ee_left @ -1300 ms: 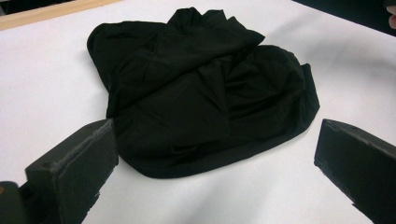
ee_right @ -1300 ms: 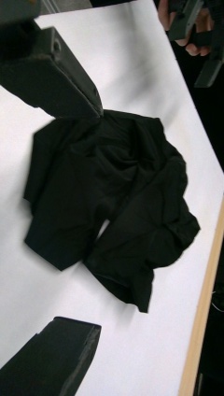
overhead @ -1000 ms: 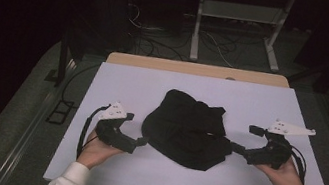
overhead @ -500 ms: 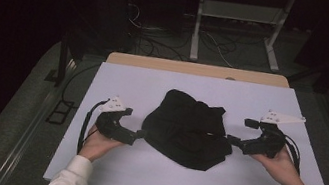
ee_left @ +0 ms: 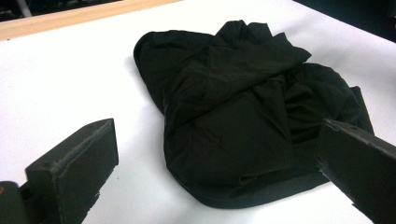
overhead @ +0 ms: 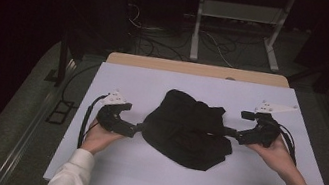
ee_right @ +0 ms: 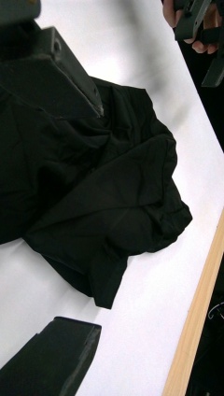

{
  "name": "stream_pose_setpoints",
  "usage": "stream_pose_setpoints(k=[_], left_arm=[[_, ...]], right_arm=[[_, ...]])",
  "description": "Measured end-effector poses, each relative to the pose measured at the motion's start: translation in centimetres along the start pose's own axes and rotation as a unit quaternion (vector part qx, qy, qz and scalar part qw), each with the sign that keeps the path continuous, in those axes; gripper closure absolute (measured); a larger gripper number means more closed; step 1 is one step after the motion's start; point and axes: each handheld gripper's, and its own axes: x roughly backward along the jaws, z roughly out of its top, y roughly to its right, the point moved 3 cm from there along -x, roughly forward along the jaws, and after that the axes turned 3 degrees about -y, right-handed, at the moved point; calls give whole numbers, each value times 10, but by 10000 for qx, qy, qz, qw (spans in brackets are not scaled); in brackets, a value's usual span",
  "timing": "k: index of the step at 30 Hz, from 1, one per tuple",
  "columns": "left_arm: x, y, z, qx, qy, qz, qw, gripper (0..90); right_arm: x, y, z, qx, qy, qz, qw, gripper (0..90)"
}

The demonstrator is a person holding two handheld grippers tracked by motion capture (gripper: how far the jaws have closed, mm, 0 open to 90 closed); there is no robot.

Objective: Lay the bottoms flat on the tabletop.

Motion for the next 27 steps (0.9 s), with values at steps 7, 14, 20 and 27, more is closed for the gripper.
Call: stream_pose_setpoints(k=[7,14,20,27], left_arm=[[-13,-6,-1,122,-70,-24,9999,0],[-37,-14,-6,375,-327,-54,9987,0],[-55,-24,-15,568,-614,-40,9965,100],[-62,-25,-17,427,-668,-114,9968,418]], right_arm=[[-13,4,3,8,-135,48,9999,0],[-33,14,-5,-167,-451,194,9987,0],[-54,18,-17,-283,-837,576,9944,178],[-74,20,-26,-442,-1325,342,9896,525]])
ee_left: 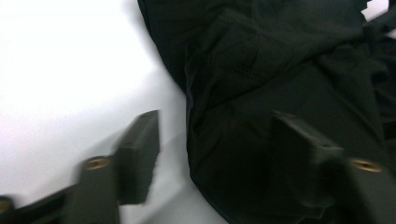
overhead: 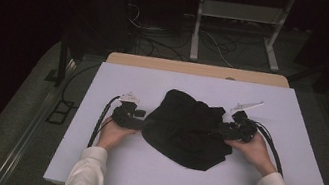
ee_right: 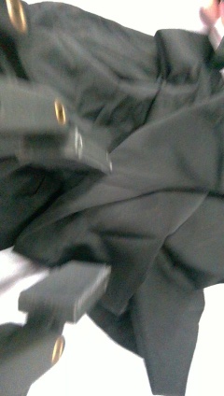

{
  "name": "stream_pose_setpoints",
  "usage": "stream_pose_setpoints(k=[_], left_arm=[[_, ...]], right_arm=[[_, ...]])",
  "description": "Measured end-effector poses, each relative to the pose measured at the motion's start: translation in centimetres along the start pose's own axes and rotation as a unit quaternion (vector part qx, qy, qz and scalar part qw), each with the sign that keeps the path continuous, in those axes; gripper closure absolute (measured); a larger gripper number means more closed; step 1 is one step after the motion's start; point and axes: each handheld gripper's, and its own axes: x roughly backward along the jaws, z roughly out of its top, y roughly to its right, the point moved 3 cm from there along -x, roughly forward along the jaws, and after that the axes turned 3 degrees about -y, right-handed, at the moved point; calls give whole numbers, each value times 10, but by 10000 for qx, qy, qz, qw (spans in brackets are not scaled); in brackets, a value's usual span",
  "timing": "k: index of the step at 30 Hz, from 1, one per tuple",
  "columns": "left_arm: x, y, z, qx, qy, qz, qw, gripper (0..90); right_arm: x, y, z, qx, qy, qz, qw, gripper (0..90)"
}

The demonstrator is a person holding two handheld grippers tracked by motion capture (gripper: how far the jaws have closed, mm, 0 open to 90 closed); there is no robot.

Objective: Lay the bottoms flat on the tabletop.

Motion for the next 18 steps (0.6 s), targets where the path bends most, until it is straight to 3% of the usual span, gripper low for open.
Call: stream_pose_setpoints(k=[1,3,5,6,10,11,14,15,16,18], left_arm=[[-5,0,2,-21,-223,92,9997,515],[-10,2,4,-162,-462,-127,9987,663],[-15,3,8,-101,-557,-310,9979,856],[-17,3,11,-33,-554,-382,9977,883],[-11,3,30,75,-365,-467,9982,892],[-1,1,46,62,-289,-426,9987,892],[16,2,72,-134,-236,-243,9993,893],[16,2,72,-134,-236,-243,9993,893],[29,3,89,-239,-141,-146,9995,893],[43,4,104,-328,-23,-53,9994,894]], right_arm=[[0,2,0,-163,-10,61,9998,636],[3,6,1,-339,130,441,9984,817],[8,9,3,-419,249,558,9972,857],[10,11,6,-444,246,591,9970,860],[27,16,23,-551,319,511,9967,865],[33,18,30,-584,400,515,9962,865],[52,23,50,-598,606,416,9955,865],[52,23,50,-598,606,416,9955,865],[67,25,67,-572,767,353,9948,866],[78,25,81,-508,849,291,9947,868]])
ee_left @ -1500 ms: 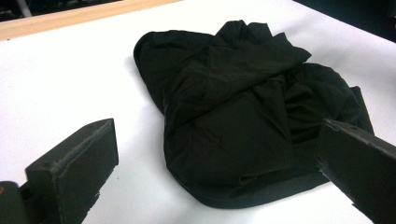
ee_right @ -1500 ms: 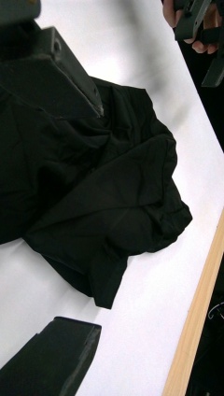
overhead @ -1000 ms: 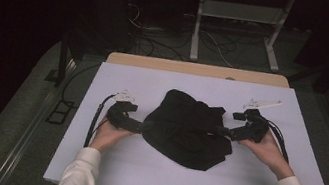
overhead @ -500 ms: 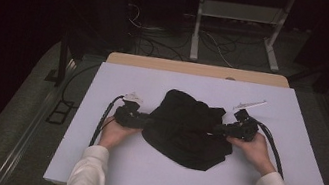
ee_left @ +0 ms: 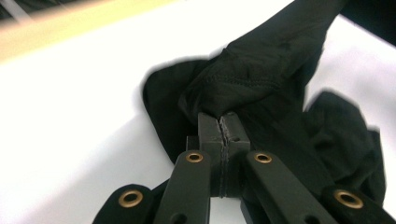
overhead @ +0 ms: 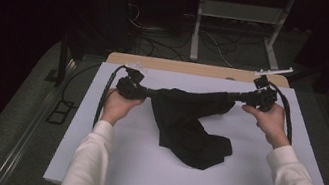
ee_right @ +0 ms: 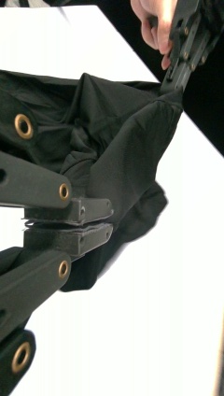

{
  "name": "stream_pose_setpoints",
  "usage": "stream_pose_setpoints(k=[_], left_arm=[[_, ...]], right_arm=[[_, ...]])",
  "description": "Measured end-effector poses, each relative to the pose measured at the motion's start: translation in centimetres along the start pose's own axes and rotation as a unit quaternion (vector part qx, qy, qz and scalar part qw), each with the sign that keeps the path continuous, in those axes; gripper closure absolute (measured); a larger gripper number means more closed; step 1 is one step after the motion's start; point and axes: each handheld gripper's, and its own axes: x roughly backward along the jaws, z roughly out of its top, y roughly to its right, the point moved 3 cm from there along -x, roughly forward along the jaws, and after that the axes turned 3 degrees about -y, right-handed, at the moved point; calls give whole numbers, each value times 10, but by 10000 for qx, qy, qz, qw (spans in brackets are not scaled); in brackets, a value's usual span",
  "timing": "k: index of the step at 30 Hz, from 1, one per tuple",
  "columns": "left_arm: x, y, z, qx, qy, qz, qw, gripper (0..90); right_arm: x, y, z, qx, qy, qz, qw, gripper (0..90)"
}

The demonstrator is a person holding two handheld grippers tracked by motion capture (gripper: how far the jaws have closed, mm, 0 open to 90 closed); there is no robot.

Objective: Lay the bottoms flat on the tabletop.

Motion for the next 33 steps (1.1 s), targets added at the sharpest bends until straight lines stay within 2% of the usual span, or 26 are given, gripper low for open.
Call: stream_pose_setpoints(k=[1,3,4,5,6,7,8,9,11,12,13,15,18,21,22,23,24,25,26,28,29,30,31,33], left_arm=[[0,0,0,0,0,0,10000,894],[20,1,21,-32,241,96,9997,894],[26,1,27,-58,320,115,9994,894],[26,1,27,-58,320,115,9994,894],[36,2,39,-73,486,129,9987,894],[36,2,39,-73,486,129,9987,894],[42,4,45,-99,594,146,9981,893],[46,6,50,-105,666,159,9976,893],[55,8,58,-164,784,200,9966,894],[63,9,66,-184,868,239,9958,894],[63,9,66,-184,868,239,9958,893],[73,9,73,-210,938,300,9949,894],[85,9,80,-219,1026,351,9939,894],[93,10,82,-217,1147,287,9927,893],[94,11,80,-191,1157,152,9930,893],[94,11,80,-191,1157,152,9930,893],[90,13,74,-199,1105,35,9937,893],[90,13,74,-199,1105,35,9937,893],[85,15,68,-191,1084,-53,9939,893],[75,17,58,-148,1060,-207,9940,893],[69,18,53,-150,1006,-254,9945,893],[64,19,49,-145,967,-296,9948,893],[56,19,44,-137,880,-349,9954,893],[47,20,40,-119,782,-414,9960,893]], right_arm=[[5,-2,8,43,51,-33,10000,869],[16,-6,25,126,161,-65,9998,869],[21,-9,33,158,209,-96,9996,870],[21,-9,33,158,209,-96,9996,870],[32,-14,48,236,317,-118,9991,870],[32,-14,48,236,317,-118,9991,870],[43,-21,63,327,423,-142,9985,870],[43,-21,63,327,423,-142,9985,870],[53,-31,80,488,492,-256,9973,870],[55,-33,84,522,519,-256,9970,870],[55,-33,84,522,519,-256,9970,870],[58,-37,95,560,634,-228,9962,870],[59,-38,112,570,671,-313,9956,875],[60,-38,117,562,777,-269,9950,877],[59,-38,117,597,816,-225,9946,876],[59,-38,117,597,816,-225,9946,876],[55,-36,110,618,781,-229,9948,877],[55,-36,110,618,781,-229,9948,877],[52,-34,105,608,775,-227,9949,877],[40,-23,85,480,721,-177,9961,877],[27,-10,63,326,578,-136,9977,877],[27,-10,63,326,578,-136,9977,877],[17,3,43,155,445,-115,9988,877],[14,7,37,83,440,-93,9990,878]])
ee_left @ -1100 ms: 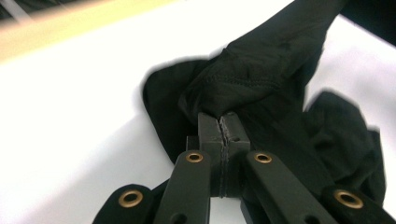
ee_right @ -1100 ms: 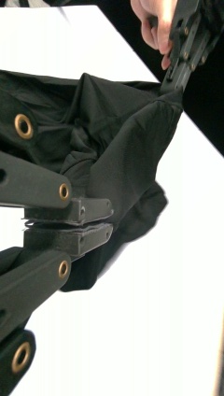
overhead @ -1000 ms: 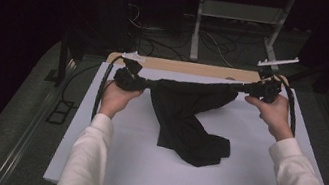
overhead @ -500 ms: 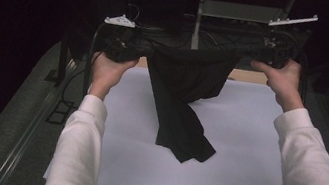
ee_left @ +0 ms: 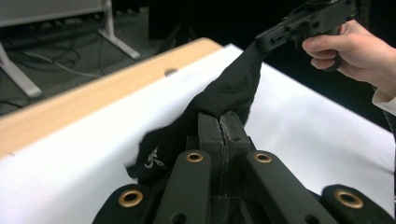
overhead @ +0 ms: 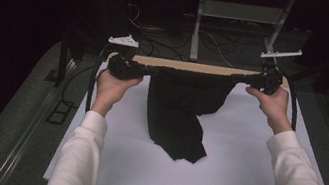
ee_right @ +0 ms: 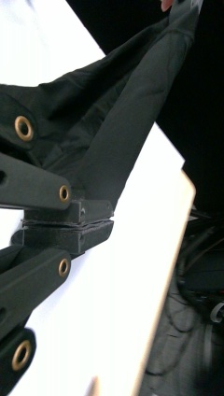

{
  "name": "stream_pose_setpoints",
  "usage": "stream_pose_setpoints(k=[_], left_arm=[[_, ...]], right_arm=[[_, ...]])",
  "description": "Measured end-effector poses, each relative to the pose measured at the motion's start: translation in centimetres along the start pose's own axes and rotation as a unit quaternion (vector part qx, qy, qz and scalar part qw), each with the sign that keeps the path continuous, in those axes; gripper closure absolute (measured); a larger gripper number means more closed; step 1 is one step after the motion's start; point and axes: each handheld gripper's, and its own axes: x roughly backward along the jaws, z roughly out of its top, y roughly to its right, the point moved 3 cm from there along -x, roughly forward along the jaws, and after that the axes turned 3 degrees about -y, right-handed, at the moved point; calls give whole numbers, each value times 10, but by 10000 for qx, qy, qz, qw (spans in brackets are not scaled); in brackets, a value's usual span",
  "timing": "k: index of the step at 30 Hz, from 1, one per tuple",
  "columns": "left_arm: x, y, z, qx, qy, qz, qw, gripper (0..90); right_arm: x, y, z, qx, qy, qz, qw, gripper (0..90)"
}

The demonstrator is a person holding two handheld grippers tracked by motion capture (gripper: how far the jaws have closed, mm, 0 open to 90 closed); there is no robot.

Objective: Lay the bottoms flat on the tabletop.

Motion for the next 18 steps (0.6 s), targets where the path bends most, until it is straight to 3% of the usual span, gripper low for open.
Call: stream_pose_setpoints(k=[1,3,7,12,13,14,15,16,17,18], left_arm=[[-6,1,-2,19,-28,-66,10000,893],[-13,7,-3,7,-61,-166,9998,893],[-29,27,1,-152,-147,-538,9983,893],[-53,63,4,-366,-159,-954,9946,893],[-72,81,-6,-311,-62,-1295,9911,893],[-84,91,-14,-307,-114,-1425,9892,893],[-84,91,-14,-307,-114,-1425,9892,893],[-110,110,-34,-395,-340,-1542,9867,893],[-110,110,-34,-395,-340,-1542,9867,893],[-134,128,-54,-399,-561,-1662,9837,893]], right_arm=[[-4,10,-16,-189,-20,43,9998,877],[-4,16,-26,-240,-77,21,9997,877],[1,22,-32,-261,-103,-85,9996,877],[21,30,-42,-329,-33,-289,9990,875],[27,33,-59,-480,78,-335,9983,873],[28,35,-68,-584,53,-347,9977,871],[27,37,-81,-724,-63,-424,9965,859],[28,39,-94,-844,-158,-499,9951,819],[28,39,-94,-844,-158,-499,9951,819],[32,38,-120,-990,-271,-798,9915,779]])
